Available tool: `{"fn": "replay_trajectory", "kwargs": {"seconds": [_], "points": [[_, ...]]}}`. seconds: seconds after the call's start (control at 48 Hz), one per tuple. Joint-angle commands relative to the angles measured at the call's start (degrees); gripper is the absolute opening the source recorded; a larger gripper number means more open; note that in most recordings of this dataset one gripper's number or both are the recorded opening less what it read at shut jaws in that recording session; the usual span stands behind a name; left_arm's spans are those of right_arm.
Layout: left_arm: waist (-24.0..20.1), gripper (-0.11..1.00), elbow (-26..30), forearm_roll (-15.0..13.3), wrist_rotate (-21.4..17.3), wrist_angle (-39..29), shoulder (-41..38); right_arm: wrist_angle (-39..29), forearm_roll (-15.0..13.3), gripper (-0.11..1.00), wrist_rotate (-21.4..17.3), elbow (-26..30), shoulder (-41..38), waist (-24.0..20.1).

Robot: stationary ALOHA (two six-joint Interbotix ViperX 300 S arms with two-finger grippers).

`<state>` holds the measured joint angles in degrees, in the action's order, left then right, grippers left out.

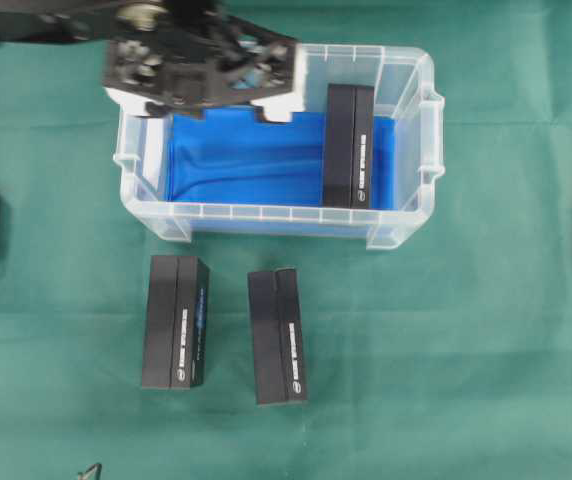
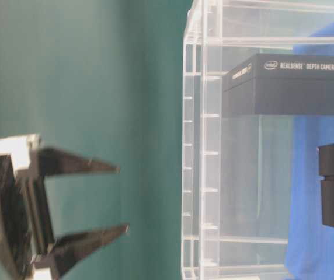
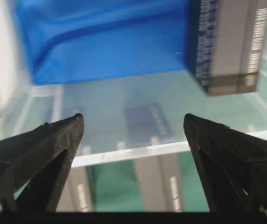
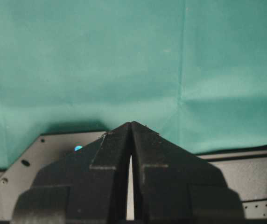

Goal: Take the box out of the case with the left arm.
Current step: 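Swing the open left gripper over the right black box in the case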

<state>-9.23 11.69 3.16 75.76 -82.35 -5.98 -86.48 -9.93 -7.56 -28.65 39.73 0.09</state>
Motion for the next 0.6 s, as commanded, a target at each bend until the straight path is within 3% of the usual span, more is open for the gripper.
{"fn": "replay_trajectory", "kwargs": {"seconds": [0.0, 0.583], "points": [[0.5, 0.88, 5.3, 0.2, -0.2, -0.1, -2.0, 0.3, -0.2, 0.01, 0.1, 0.4, 0.0, 0.0], [2.4, 0.88, 23.9, 0.2, -1.7, 0.3, -18.3, 0.3, -0.2, 0.01, 0.1, 0.3, 0.0, 0.0]]}}
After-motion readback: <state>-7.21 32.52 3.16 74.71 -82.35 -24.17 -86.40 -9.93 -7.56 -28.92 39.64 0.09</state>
